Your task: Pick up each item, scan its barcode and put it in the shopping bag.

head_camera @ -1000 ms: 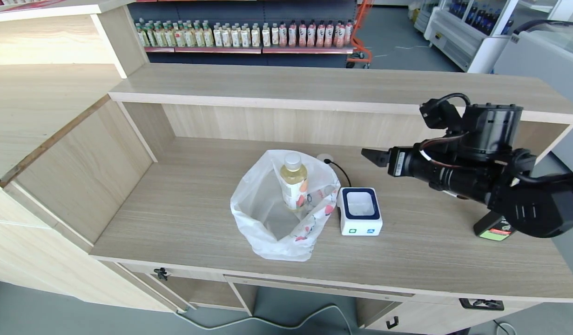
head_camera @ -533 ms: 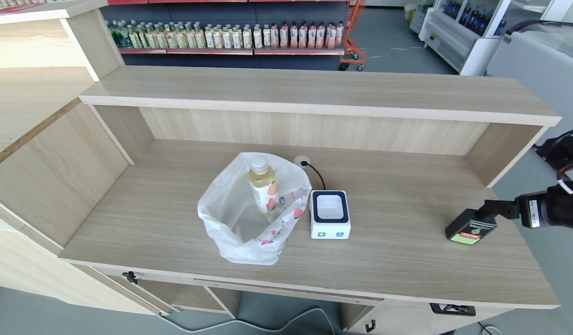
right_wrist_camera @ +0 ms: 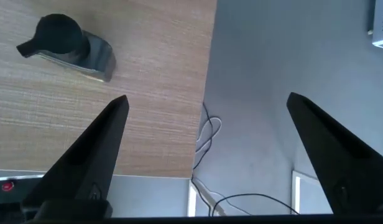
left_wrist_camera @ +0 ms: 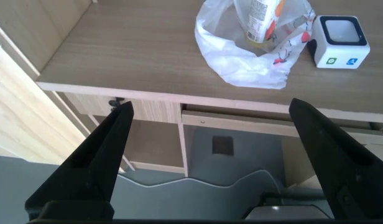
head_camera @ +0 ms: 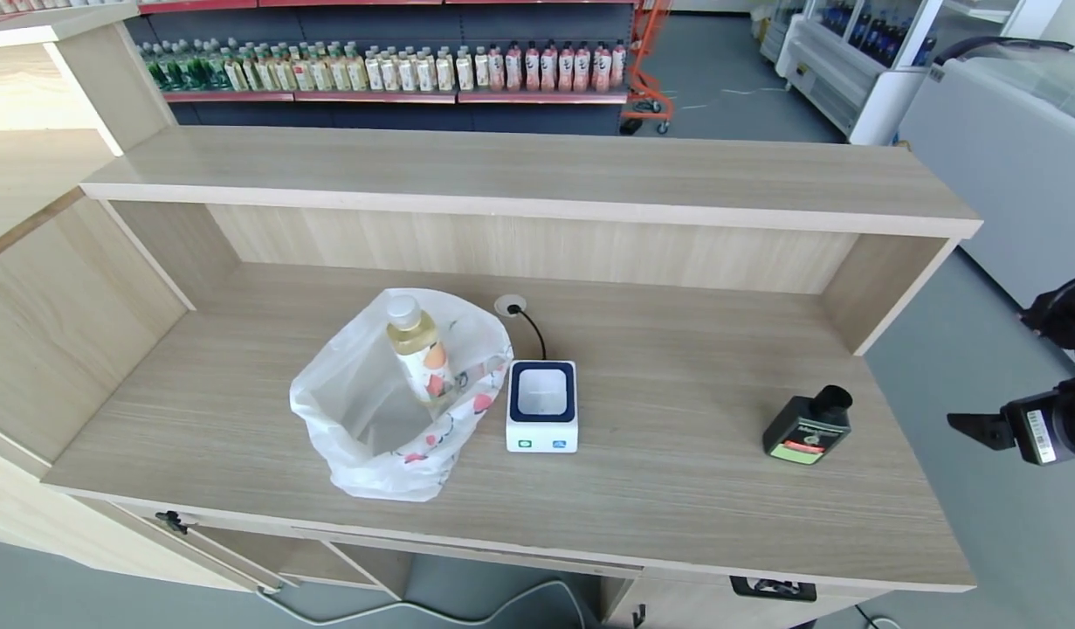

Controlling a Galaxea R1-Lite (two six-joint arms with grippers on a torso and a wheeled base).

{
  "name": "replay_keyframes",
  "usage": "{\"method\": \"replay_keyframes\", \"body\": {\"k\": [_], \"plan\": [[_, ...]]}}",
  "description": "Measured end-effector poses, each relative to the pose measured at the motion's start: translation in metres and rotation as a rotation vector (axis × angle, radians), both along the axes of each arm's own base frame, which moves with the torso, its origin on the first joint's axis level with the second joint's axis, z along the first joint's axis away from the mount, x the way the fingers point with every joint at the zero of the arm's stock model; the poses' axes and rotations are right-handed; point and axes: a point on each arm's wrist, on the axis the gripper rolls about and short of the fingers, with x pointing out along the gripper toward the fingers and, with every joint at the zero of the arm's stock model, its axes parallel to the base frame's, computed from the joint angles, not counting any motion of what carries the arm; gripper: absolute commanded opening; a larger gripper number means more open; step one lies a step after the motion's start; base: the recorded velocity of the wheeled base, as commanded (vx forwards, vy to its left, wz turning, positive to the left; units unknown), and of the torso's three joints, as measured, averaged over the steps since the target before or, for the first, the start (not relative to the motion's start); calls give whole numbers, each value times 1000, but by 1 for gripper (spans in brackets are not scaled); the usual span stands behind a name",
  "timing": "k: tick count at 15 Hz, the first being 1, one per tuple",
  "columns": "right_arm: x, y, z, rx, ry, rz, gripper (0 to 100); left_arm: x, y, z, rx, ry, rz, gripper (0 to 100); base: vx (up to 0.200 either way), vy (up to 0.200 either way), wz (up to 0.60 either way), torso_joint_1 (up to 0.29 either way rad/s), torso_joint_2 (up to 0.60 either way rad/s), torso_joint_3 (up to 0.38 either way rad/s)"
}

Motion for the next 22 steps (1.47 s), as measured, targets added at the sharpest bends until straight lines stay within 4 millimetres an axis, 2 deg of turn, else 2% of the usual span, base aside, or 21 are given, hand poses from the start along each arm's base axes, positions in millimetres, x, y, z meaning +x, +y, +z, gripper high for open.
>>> {"method": "replay_keyframes", "body": {"k": [4,8,12,15,19,22], "plan": [[0,2,-14,11,68,16,100,0,0,0,0,0,-1,100,0,0,0,0,0,0],[9,11,-32,28,143,124,100,0,0,0,0,0,0,100,0,0,0,0,0,0],[31,15,-43,-45,184,211,100,0,0,0,0,1,0,100,0,0,0,0,0,0],[51,24,-50,-81,138,273,100,0,0,0,0,1,0,100,0,0,0,0,0,0],[65,38,-66,-91,170,437,100,0,0,0,0,1,0,100,0,0,0,0,0,0],[74,45,-74,-85,187,477,100,0,0,0,0,1,0,100,0,0,0,0,0,0]]}}
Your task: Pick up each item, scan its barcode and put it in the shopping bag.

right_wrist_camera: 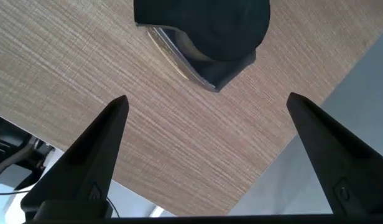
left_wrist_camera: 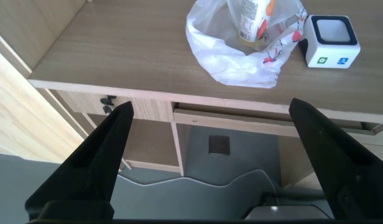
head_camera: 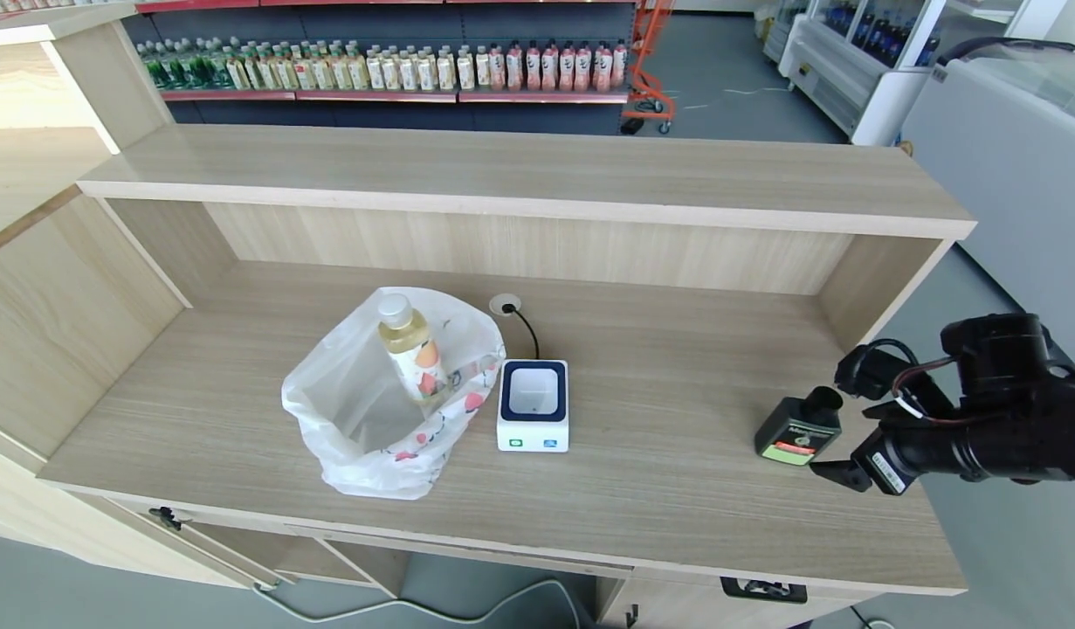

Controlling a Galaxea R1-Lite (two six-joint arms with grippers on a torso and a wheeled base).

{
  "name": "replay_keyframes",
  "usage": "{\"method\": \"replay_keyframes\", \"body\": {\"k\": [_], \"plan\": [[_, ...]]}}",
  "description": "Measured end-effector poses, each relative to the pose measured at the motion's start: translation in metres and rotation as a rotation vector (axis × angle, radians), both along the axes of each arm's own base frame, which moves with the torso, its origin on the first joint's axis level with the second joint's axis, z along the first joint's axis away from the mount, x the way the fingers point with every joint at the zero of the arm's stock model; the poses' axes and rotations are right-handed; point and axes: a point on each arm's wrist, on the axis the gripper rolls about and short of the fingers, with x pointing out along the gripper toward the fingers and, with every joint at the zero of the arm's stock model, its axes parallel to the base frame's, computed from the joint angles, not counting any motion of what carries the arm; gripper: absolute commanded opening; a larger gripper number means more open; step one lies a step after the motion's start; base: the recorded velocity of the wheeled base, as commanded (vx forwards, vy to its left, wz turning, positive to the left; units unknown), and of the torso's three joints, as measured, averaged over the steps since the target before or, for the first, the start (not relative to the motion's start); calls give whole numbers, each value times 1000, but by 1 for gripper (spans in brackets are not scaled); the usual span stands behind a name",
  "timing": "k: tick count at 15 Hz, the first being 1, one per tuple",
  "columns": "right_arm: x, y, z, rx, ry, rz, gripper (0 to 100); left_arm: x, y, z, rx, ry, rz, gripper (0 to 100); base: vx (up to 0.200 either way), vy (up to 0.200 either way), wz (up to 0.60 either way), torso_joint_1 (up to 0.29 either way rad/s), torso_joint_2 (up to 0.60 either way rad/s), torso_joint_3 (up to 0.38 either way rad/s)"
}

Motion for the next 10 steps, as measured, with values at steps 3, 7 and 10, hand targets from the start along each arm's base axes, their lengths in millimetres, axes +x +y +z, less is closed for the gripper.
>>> {"method": "replay_keyframes", "body": {"k": [3,7,10], "plan": [[14,10,-4,18,-51,53,100,0,0,0,0,0,0,100,0,0,0,0,0,0],[28,15,-17,39,-43,92,100,0,0,0,0,0,0,100,0,0,0,0,0,0],[37,16,-25,68,-30,126,0,0,0,0,0,0,0,100,0,0,0,0,0,0]]}}
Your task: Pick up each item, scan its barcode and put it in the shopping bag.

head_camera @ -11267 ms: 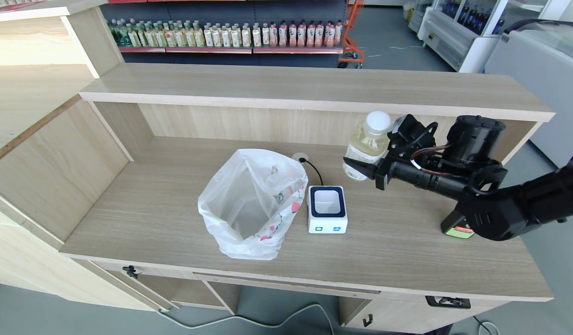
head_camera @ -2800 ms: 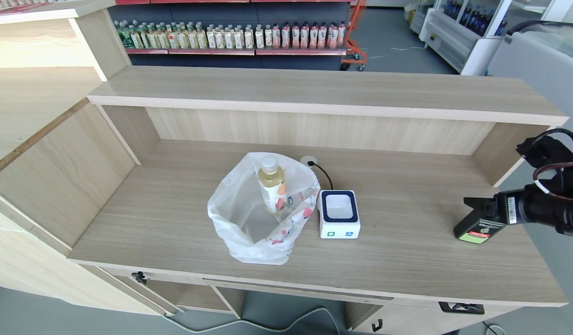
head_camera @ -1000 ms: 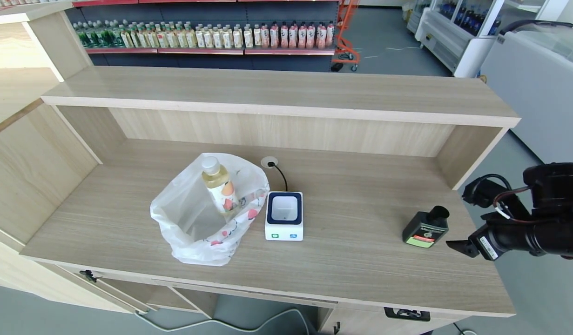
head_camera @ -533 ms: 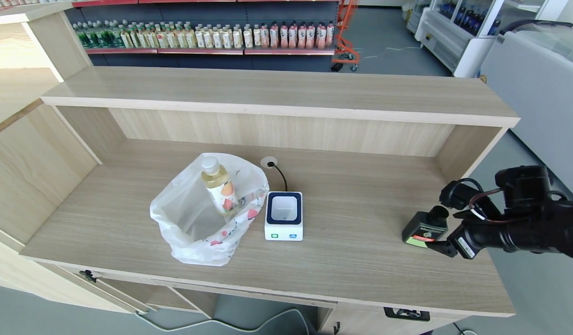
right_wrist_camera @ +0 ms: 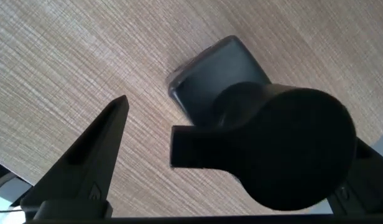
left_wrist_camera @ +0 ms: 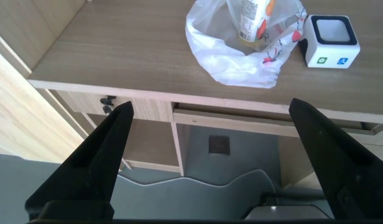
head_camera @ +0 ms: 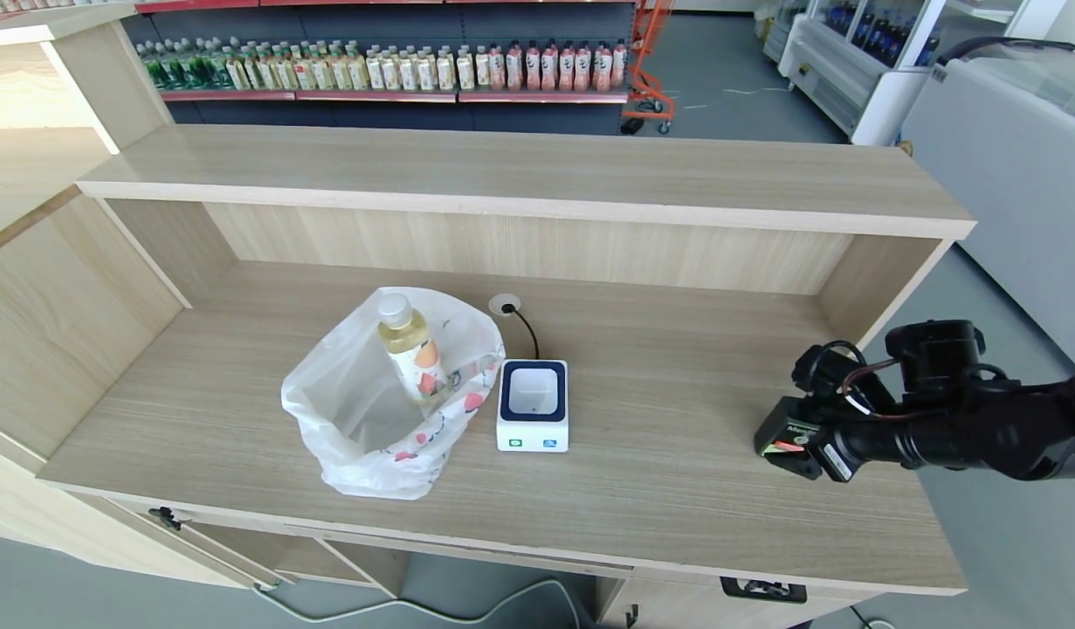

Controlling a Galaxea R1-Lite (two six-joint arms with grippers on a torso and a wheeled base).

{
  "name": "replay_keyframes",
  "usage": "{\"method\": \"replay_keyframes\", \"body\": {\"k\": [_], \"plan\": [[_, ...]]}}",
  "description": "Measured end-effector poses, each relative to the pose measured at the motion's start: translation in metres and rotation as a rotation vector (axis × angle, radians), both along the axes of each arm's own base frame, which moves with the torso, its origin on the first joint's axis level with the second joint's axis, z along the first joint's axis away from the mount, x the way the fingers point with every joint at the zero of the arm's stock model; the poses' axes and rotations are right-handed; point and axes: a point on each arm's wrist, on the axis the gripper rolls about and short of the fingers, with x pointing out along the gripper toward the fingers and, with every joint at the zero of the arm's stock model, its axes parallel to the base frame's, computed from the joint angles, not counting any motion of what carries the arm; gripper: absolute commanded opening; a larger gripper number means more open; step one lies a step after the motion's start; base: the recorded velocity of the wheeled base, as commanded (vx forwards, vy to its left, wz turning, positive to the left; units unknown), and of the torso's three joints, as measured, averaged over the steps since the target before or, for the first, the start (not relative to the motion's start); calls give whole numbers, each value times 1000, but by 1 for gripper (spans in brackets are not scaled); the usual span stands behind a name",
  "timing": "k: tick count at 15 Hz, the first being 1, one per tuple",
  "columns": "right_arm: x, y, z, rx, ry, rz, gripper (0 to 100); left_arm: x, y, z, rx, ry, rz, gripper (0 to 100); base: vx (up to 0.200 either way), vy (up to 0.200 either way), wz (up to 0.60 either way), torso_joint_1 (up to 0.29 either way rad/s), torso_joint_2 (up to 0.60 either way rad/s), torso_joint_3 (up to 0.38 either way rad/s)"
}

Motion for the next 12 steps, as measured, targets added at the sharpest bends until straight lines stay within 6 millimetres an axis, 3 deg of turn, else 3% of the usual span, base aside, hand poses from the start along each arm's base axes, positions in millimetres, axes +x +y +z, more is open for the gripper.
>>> {"method": "replay_keyframes", "body": {"k": [8,12], "plan": [[16,1,-8,-5,-40,38,0,0,0,0,0,0,0,100,0,0,0,0,0,0],[6,0,26,1,-152,44,0,0,0,0,0,0,0,100,0,0,0,0,0,0]]}}
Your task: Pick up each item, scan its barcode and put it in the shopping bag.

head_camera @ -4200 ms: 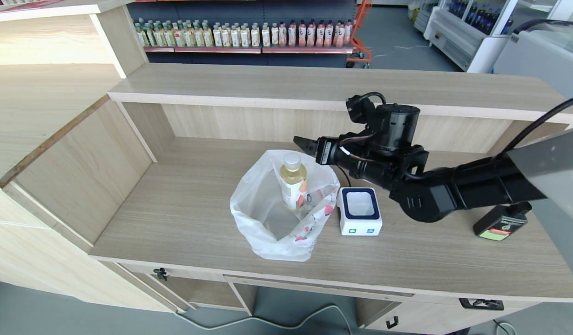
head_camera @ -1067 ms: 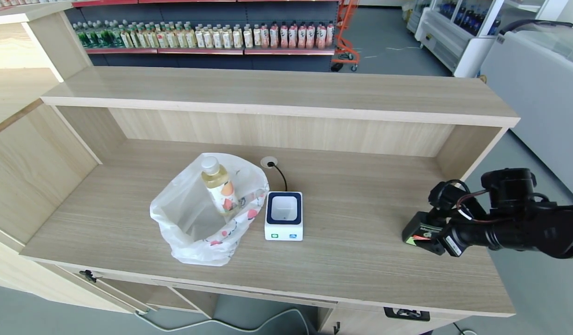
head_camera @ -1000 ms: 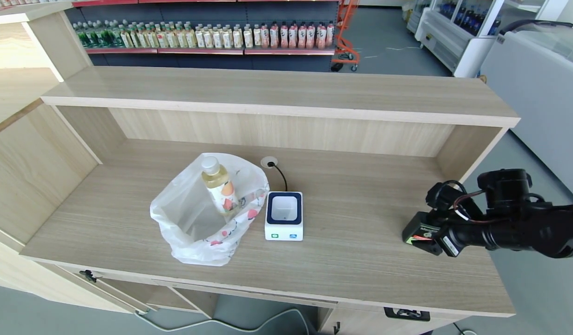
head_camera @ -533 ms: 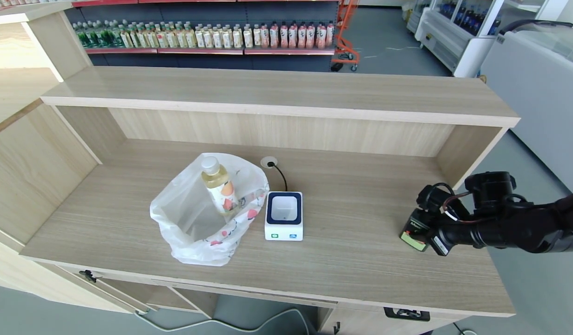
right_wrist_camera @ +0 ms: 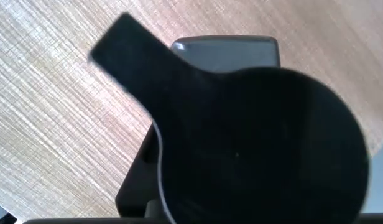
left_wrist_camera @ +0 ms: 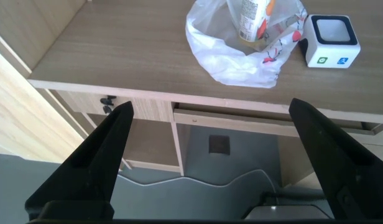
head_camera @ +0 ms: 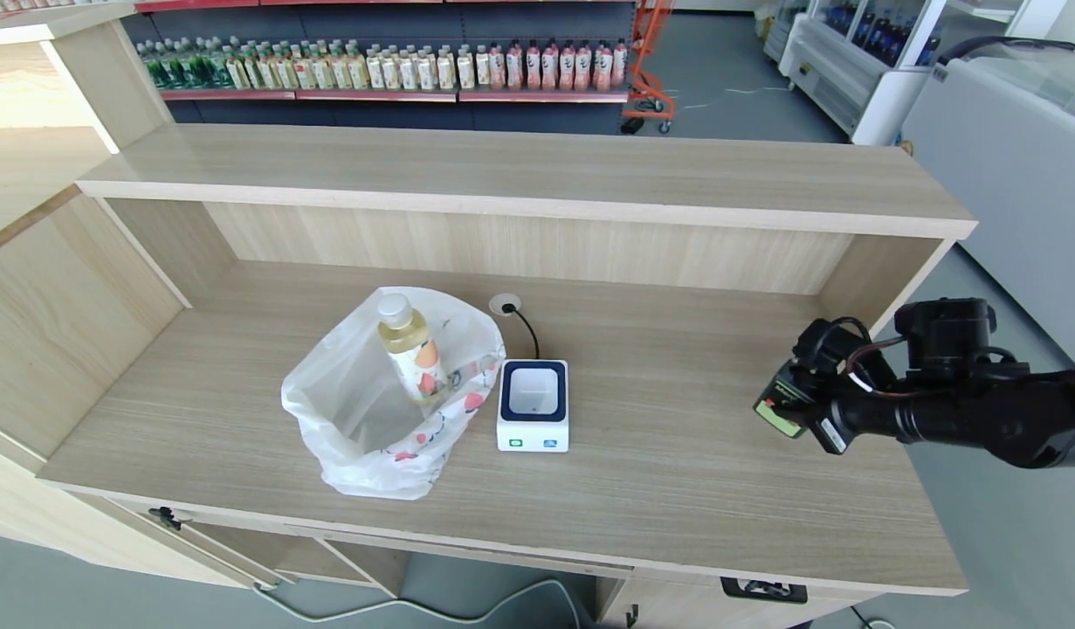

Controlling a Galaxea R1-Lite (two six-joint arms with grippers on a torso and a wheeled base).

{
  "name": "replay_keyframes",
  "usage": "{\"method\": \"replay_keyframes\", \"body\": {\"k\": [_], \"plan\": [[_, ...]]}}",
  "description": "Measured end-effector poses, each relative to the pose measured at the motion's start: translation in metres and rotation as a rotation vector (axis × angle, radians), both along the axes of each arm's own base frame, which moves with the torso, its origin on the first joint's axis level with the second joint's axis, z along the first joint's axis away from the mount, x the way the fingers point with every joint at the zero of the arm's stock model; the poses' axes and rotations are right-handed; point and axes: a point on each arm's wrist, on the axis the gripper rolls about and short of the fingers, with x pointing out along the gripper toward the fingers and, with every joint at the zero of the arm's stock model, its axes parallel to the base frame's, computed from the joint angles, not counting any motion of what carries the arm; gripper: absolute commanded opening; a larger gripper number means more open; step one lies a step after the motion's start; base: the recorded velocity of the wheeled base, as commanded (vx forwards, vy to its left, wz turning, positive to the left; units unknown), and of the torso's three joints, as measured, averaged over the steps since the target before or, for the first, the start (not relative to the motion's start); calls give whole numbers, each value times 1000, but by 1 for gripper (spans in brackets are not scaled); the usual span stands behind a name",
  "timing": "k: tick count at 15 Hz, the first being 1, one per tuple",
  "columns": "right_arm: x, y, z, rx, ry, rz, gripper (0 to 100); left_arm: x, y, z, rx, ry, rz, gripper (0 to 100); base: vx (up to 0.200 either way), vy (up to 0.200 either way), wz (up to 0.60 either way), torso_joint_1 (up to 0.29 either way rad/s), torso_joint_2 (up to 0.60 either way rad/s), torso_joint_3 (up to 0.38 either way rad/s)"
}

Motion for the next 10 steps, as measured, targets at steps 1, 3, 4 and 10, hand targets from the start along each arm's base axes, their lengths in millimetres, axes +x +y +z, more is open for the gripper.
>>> {"method": "replay_keyframes", "body": {"k": [1,3,4,10], "plan": [[-8,-3,16,-3,-49,-7,0,0,0,0,0,0,0,100,0,0,0,0,0,0],[-35,-12,50,-50,-165,-17,0,0,0,0,0,0,0,100,0,0,0,0,0,0],[-52,-19,65,-103,-230,-17,0,0,0,0,0,0,0,100,0,0,0,0,0,0],[-155,-13,126,-742,-931,599,0,0,0,0,0,0,0,100,0,0,0,0,0,0]]}}
